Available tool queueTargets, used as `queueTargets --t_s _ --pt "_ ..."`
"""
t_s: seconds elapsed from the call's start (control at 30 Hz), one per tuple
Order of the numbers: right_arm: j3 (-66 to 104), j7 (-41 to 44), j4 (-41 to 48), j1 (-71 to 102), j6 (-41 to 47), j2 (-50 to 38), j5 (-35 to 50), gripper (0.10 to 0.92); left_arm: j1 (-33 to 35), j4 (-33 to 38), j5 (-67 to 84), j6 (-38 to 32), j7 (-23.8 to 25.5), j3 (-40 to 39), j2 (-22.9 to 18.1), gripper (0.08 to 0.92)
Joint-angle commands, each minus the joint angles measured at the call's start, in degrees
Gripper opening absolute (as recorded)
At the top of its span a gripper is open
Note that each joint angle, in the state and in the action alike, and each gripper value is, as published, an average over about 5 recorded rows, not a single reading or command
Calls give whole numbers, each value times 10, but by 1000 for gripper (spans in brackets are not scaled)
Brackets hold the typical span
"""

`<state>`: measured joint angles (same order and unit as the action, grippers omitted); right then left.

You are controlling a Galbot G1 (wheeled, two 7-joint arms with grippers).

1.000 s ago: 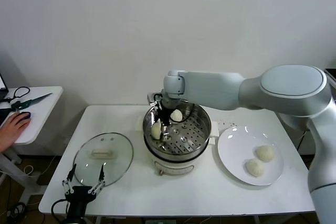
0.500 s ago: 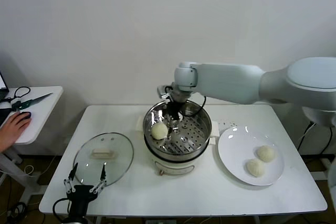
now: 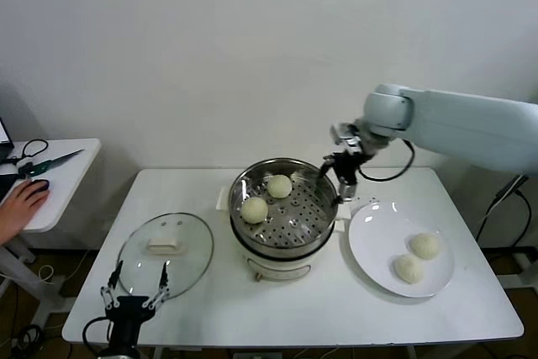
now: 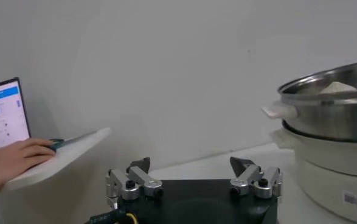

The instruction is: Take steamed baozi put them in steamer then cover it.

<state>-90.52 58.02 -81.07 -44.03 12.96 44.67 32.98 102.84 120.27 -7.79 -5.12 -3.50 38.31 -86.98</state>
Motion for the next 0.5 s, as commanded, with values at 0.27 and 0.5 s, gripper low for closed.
queueTargets --t_s 0.27,0.5 --pt "52 13 -28 159 -34 -209 -200 823 1 1 -7 4 -2 3 -3 823" --pt "136 17 24 287 -48 -208 -256 823 2 -5 -11 4 -2 4 -8 823"
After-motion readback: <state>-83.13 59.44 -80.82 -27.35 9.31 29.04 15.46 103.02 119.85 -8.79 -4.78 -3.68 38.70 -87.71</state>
